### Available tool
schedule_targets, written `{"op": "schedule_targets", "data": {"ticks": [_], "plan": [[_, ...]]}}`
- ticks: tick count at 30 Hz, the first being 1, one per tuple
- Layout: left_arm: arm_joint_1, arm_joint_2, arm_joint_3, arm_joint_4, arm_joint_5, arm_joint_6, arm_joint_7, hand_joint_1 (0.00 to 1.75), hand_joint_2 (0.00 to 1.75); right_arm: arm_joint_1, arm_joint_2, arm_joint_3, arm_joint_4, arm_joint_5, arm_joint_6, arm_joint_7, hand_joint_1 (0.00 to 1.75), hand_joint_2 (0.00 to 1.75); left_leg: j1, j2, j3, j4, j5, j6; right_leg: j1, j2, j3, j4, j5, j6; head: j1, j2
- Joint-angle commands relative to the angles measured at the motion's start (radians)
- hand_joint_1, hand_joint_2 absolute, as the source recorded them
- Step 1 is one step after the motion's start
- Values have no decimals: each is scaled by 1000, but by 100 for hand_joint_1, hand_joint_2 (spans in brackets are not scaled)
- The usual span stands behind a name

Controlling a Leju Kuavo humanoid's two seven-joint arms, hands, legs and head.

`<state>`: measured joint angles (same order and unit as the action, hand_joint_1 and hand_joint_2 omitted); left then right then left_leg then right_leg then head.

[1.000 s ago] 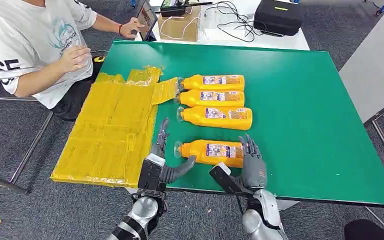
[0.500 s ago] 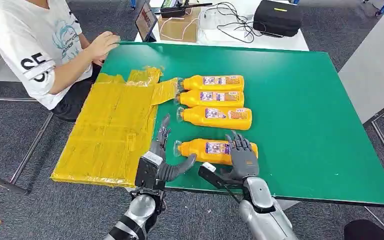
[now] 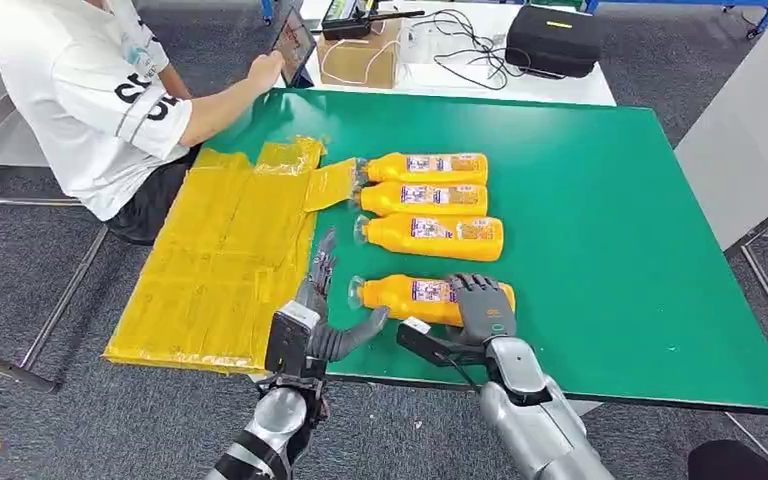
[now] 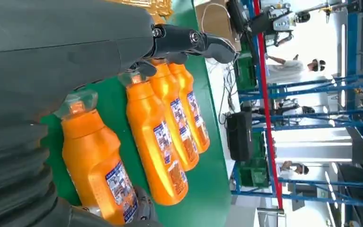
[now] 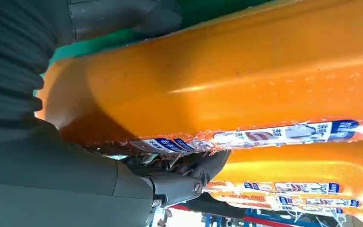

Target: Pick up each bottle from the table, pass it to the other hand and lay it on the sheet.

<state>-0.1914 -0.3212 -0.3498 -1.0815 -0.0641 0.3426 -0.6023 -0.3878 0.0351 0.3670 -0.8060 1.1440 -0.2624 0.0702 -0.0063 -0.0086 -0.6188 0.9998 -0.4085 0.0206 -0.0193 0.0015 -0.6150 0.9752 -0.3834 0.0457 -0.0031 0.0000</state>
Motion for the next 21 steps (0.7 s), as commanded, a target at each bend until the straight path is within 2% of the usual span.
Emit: {"op": "schedule_targets", "data": {"ticks": [1,4,6,8,10,13,15,21], "plan": [[-8,-16,16,106,-14,-7,-7,0,175,23,-42,12,111,-212,166,-167,175,175,2,-3,6,-2,-1,-2,2,-4,8,-4,-1,-2,0,0],[-29,-15,38,149,-24,11,-15,0,175,18,-26,3,87,-295,139,-200,175,175,2,2,11,-2,-3,-1,3,1,11,-5,0,-2,0,0],[-41,-9,56,163,-34,29,-14,0,175,22,1,-26,40,-342,58,-226,175,175,2,7,14,-1,-6,-1,3,7,13,-5,-1,-2,0,0],[-55,2,78,177,-42,47,-5,0,175,53,53,-103,-87,-443,-54,-267,175,175,2,9,15,-1,-7,-2,3,9,13,-4,0,-2,0,0],[-66,10,102,201,-22,32,4,0,175,92,89,-153,-225,-564,-98,-302,175,175,2,10,15,-1,-7,-2,3,9,12,-3,0,-3,0,0],[-78,14,111,223,-18,43,-14,0,175,134,124,-151,-329,-662,-142,-345,175,175,2,9,12,0,-7,-3,3,9,9,-2,-2,-4,0,0],[-78,12,114,217,-14,53,-15,0,175,151,144,-145,-354,-698,-175,-376,175,175,1,9,6,-1,-5,-1,2,10,3,-1,0,-2,0,0],[-77,12,110,189,0,49,-2,0,175,156,168,-104,-350,-719,-205,-393,175,175,2,8,1,0,-5,-1,2,9,1,-2,-1,-2,0,0]]}}
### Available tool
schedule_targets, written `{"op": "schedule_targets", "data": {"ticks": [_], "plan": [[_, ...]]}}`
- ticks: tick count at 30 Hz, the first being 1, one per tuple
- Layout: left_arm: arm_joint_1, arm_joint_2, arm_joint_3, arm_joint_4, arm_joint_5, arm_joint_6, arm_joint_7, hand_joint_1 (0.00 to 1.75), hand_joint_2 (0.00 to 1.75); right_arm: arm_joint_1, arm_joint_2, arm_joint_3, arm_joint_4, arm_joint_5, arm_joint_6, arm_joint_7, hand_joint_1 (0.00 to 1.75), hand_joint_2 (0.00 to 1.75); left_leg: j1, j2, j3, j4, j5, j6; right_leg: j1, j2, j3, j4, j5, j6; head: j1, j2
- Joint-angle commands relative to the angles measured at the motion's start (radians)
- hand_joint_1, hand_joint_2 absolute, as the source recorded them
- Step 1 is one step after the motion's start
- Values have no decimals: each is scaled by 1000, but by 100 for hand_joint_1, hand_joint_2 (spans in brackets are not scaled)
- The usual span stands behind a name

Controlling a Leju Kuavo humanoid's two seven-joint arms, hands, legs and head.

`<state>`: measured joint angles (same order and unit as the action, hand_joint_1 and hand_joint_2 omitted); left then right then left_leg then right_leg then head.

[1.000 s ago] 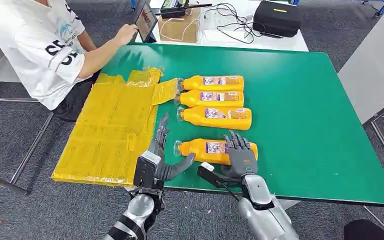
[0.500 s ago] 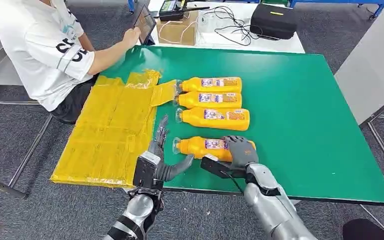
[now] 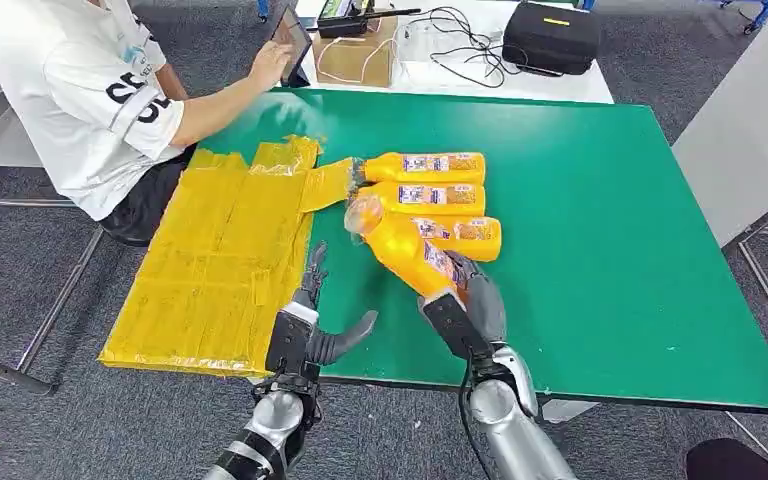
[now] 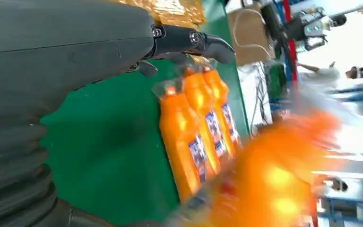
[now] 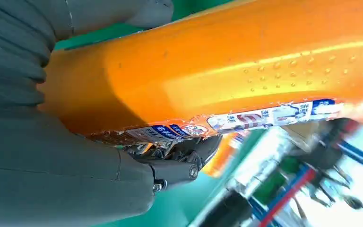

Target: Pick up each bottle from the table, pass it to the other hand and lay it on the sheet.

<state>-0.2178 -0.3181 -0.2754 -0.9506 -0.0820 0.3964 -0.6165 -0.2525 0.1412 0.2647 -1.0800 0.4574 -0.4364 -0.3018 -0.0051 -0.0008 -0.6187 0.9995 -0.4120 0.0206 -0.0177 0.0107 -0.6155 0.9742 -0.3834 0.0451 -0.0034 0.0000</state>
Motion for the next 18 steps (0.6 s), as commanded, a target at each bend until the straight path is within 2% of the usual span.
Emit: {"op": "schedule_targets", "data": {"ticks": [1,6,12,18], "plan": [[-50,9,31,53,27,-22,17,0,175,11,62,12,-60,-41,-25,-23,175,175,1,0,2,0,-2,-1,1,-1,2,-1,-2,-1,0,0],[-44,5,1,31,100,-137,51,0,175,-39,73,64,17,-57,-16,-30,175,175,1,-1,0,0,-2,-1,0,-1,1,-1,-3,1,0,0],[-44,2,-9,22,105,-144,54,0,175,-48,80,73,31,-60,-16,-34,175,175,0,-3,-2,0,-1,0,-1,-3,0,-1,-3,2,0,0],[-51,3,-15,-12,142,-171,69,0,175,-56,106,154,85,-59,25,-35,175,175,1,-2,1,1,-4,-1,0,-2,3,0,-4,1,0,0]]}}
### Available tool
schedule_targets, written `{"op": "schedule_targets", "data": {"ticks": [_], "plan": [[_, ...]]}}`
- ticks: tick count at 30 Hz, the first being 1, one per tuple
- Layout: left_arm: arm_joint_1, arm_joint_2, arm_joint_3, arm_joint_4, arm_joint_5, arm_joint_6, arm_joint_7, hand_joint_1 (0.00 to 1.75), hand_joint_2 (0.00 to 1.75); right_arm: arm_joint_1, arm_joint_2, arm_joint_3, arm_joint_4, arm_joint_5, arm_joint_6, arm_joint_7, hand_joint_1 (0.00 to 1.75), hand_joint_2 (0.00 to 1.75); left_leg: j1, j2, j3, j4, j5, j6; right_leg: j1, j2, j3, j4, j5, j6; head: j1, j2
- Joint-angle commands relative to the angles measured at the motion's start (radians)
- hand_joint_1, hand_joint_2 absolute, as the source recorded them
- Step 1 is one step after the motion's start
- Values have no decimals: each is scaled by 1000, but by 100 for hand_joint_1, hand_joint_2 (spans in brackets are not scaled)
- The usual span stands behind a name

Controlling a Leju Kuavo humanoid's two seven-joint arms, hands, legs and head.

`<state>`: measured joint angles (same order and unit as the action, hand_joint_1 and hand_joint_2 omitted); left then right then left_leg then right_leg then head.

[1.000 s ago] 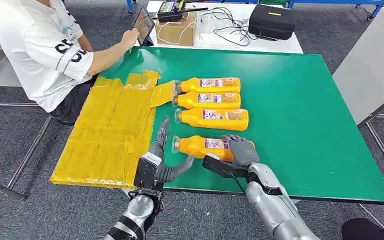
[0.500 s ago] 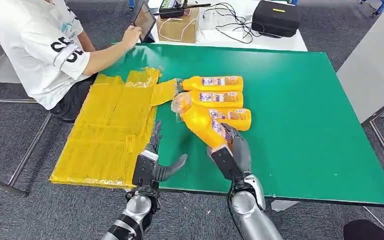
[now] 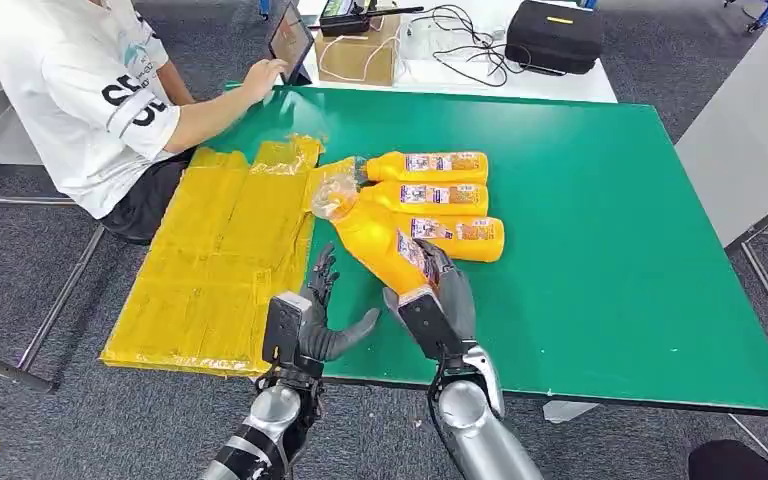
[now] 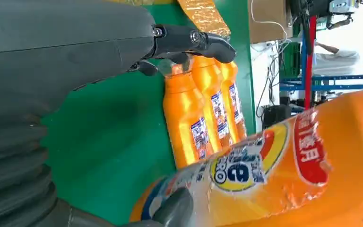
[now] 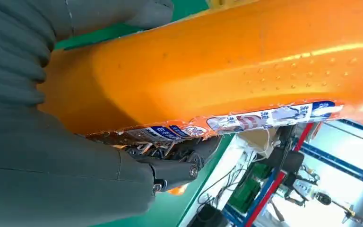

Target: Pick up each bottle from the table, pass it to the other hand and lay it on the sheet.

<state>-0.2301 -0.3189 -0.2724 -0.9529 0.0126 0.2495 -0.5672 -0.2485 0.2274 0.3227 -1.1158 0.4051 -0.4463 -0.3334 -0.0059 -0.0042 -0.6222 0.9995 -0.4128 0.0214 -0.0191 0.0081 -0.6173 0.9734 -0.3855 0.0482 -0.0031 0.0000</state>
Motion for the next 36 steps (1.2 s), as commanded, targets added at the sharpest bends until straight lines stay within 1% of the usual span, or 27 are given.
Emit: {"op": "schedule_targets", "data": {"ticks": [1,2,3,5,6,8,9,10,11,13,14,15,18,19,21,22,23,24,25,27,28,30,31,33,36], "plan": [[-38,5,-19,-15,52,-26,20,0,175,-58,22,107,131,-8,38,-3,175,175,2,2,4,1,-2,-2,2,1,4,0,-2,-2,0,0],[-36,7,-19,-25,60,-21,19,0,175,-55,22,127,144,-13,55,0,175,175,1,1,2,0,-2,-1,2,1,3,0,-1,-2,0,0],[-35,8,-20,-27,61,-21,18,0,175,-51,24,132,147,-12,52,3,175,175,2,2,5,1,-3,-2,2,1,5,0,-2,-3,0,0],[-35,7,-14,-34,69,-5,11,0,175,-43,27,166,179,-13,73,8,175,175,1,1,3,0,-1,-1,2,0,3,-1,-1,-2,0,0],[-35,8,-14,-35,69,-3,9,0,175,-40,29,173,187,-13,71,8,175,175,2,1,5,0,-2,-2,2,0,5,-1,-2,-2,0,0],[-36,7,-12,-35,69,9,4,0,175,-38,31,188,202,-15,86,9,175,175,1,1,2,0,-1,-1,1,0,2,-1,-1,-1,0,0],[-36,7,-11,-34,71,9,4,0,175,-37,32,192,206,-14,87,10,175,175,2,1,4,0,-2,-2,2,0,4,-1,-2,-2,0,0],[-37,6,-9,-34,74,9,4,0,175,-35,33,199,211,-15,91,10,175,175,1,1,3,-1,-1,-1,1,0,3,-1,-1,-2,0,0],[-37,6,-7,-33,77,13,1,0,175,-33,31,208,218,-9,94,19,175,175,2,1,5,0,-3,-2,3,-1,6,-1,-2,-3,0,0],[-36,6,-3,-35,83,12,-4,0,175,-34,26,222,233,3,96,31,175,175,1,0,2,-1,-1,-1,1,0,2,-1,-1,-1,0,0],[-36,6,-2,-36,84,13,-4,0,175,-34,25,223,235,4,94,33,175,175,1,0,1,-1,-1,-1,1,0,1,-1,-1,-1,0,0],[-34,6,0,-38,86,12,-5,0,175,-36,22,226,241,12,92,36,175,175,2,1,4,0,-2,-2,2,0,4,-1,-2,-2,0,0],[-31,7,-1,-46,86,7,-5,0,175,-46,17,233,249,27,90,45,175,175,1,0,2,-1,-1,-1,1,0,3,-1,-1,-2,0,0],[-31,7,-1,-46,86,7,-5,0,175,-46,17,233,249,27,90,45,175,175,2,0,5,0,-2,-2,2,-1,5,-1,-2,-2,0,0],[-31,7,-1,-46,86,7,-5,0,175,-46,17,233,249,27,90,45,175,175,1,0,2,-1,-1,-1,1,-1,2,-1,-1,-2,0,0],[-28,10,-4,-52,87,-2,-7,7,175,-50,19,225,248,25,83,46,152,175,2,0,4,0,-2,-2,2,-1,5,-1,-2,-2,0,0],[-26,11,-4,-53,87,-7,-7,175,175,-53,20,220,247,34,62,48,0,175,2,0,4,0,-2,-2,2,-1,4,-1,-2,-2,0,0],[-26,14,-6,-51,86,-17,-7,175,175,-51,22,202,229,16,57,42,0,175,1,0,1,0,-1,-1,1,-1,2,-1,-1,-1,0,0],[-25,14,-5,-50,86,-18,-9,175,175,-52,21,194,218,16,45,40,0,175,2,0,5,0,-3,-2,2,-1,5,-1,-2,-2,0,0],[-28,15,4,-47,80,-5,-14,175,175,-47,17,170,183,4,32,38,0,175,1,0,1,0,-1,-1,1,-1,1,-1,-1,-1,0,0],[-30,18,7,-48,73,4,-19,175,175,-43,15,161,165,1,23,32,0,175,1,0,3,0,-2,-2,1,-1,3,0,-2,-2,0,0],[-33,22,9,-49,74,2,-18,175,175,-46,13,160,164,1,24,33,0,175,1,0,0,0,0,-1,1,-1,0,-1,-1,-1,0,0],[-33,22,9,-49,74,2,-18,175,175,-46,13,160,164,1,24,33,0,175,1,0,4,0,-2,-2,2,-1,4,0,-2,-2,0,0],[-33,22,9,-49,74,2,-18,175,175,-46,13,160,164,1,24,33,0,175,2,0,4,0,-2,-2,2,-1,4,-1,-2,-2,0,0],[-38,34,17,-59,40,40,-29,175,175,-28,10,136,114,-21,5,13,0,175,3,-1,8,1,-5,-3,3,-2,9,0,-5,-4,0,0]]}}
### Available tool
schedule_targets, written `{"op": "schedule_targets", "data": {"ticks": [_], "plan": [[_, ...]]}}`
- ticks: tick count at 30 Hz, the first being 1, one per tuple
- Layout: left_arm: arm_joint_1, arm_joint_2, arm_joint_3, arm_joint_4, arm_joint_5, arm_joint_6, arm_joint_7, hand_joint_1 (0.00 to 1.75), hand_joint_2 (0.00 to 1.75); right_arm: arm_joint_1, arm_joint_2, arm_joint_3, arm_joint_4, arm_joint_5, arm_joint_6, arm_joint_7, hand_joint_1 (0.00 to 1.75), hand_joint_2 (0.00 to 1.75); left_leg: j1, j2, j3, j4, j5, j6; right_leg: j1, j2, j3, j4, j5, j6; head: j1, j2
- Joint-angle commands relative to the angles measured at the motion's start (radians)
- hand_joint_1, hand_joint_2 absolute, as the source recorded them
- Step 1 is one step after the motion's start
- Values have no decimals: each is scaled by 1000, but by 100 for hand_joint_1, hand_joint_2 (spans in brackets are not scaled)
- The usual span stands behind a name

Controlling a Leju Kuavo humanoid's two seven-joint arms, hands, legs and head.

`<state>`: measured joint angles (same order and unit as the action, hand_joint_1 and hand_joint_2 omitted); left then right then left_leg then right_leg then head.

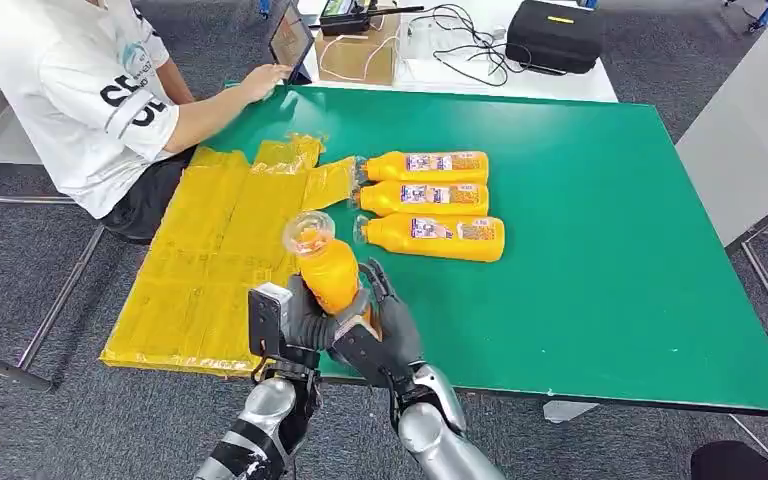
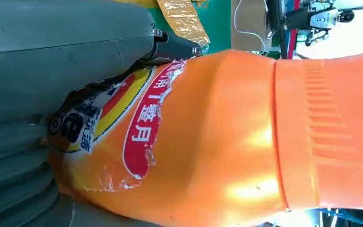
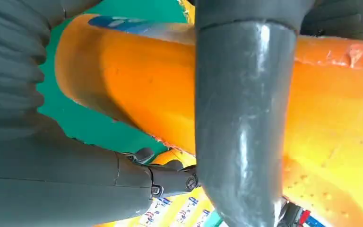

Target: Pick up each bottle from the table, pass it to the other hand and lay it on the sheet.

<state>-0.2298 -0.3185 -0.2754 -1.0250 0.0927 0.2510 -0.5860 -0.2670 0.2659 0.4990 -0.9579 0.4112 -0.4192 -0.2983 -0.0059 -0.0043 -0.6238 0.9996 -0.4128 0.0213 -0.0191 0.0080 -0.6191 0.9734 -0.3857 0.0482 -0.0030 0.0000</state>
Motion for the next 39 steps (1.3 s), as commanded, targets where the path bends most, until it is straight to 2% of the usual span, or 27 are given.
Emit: {"op": "schedule_targets", "data": {"ticks": [1,6,11,12,15,16,17,19,20,21,22,24,27,29,34,36,38,39], "plan": [[-43,44,31,8,-60,69,-11,175,175,-7,-32,-59,-72,-40,-34,-25,0,175,1,0,3,0,-1,-1,1,-1,4,-1,-1,-2,0,0],[-85,96,72,7,-177,190,-13,175,175,4,-41,-131,-184,-95,-65,-53,0,175,2,0,4,0,-2,-2,2,-1,5,0,-2,-3,0,0],[-215,187,104,170,-570,442,65,175,175,-29,-44,-182,-210,-147,-34,-77,0,175,2,0,3,0,-1,-2,2,-1,3,0,-1,-3,0,0],[-237,197,118,199,-605,435,79,175,175,-36,-44,-185,-206,-151,-28,-79,0,175,1,0,2,-1,0,-2,1,-1,2,0,0,-2,0,0],[-312,212,243,337,-1005,447,197,175,175,-56,-37,-192,-166,-169,-8,-84,0,175,1,1,3,0,0,-2,1,0,2,0,0,-2,0,0],[-327,227,245,372,-1085,447,244,175,175,-61,-35,-193,-151,-171,-4,-86,0,175,2,3,5,0,-1,-3,2,1,4,0,-1,-3,0,0],[-320,225,300,350,-1210,447,263,175,175,-71,-32,-194,-128,-176,2,-91,0,175,2,3,5,-1,0,-2,2,1,4,0,0,-3,0,0],[-311,225,335,338,-1312,447,273,175,175,-84,-28,-191,-102,-177,4,-101,0,175,1,2,4,-1,0,-2,2,1,3,0,0,-2,0,0],[-318,240,317,370,-1439,447,355,175,175,-97,-26,-186,-80,-178,12,-100,0,175,2,2,4,0,0,-2,2,1,4,0,0,-2,1,0],[-333,242,323,422,-1447,447,355,175,175,-108,-24,-182,-62,-181,19,-102,0,175,2,4,4,0,-1,-2,2,2,4,0,0,-2,0,0],[-368,274,283,539,-1519,447,404,175,175,-127,-19,-176,-37,-184,28,-108,0,175,1,4,4,0,0,-2,2,3,3,0,0,-2,0,0],[-383,297,270,603,-1531,447,394,175,175,-146,-12,-173,-16,-190,33,-117,0,175,2,3,6,-1,-1,-2,2,1,5,0,-1,-2,1,0],[-422,333,211,712,-1605,367,471,175,175,-157,-13,-162,-12,-193,52,-117,0,175,2,3,5,0,-1,-2,2,2,5,0,-1,-2,0,0],[-436,350,190,738,-1621,270,464,175,175,-161,-16,-156,-13,-195,66,-115,0,175,2,3,7,0,-2,-3,3,2,6,1,-2,-3,0,0],[-437,356,192,736,-1616,267,455,175,175,-162,-16,-156,-13,-195,67,-113,0,175,2,1,2,0,0,-2,2,0,2,1,-1,-2,0,0],[-459,380,138,761,-1663,117,477,175,175,-165,-18,-149,-13,-196,84,-113,0,175,2,0,5,0,-1,-2,2,-1,4,0,-1,-2,0,0],[-470,413,131,771,-1648,23,404,175,175,-177,-17,-140,-4,-195,102,-113,0,175,2,2,5,1,-1,-2,2,0,4,1,-1,-3,0,0],[-480,436,85,785,-1663,-30,431,175,175,-185,-15,-136,6,-194,109,-112,0,175,2,2,4,0,0,-2,2,1,4,1,0,-2,1,0]]}}
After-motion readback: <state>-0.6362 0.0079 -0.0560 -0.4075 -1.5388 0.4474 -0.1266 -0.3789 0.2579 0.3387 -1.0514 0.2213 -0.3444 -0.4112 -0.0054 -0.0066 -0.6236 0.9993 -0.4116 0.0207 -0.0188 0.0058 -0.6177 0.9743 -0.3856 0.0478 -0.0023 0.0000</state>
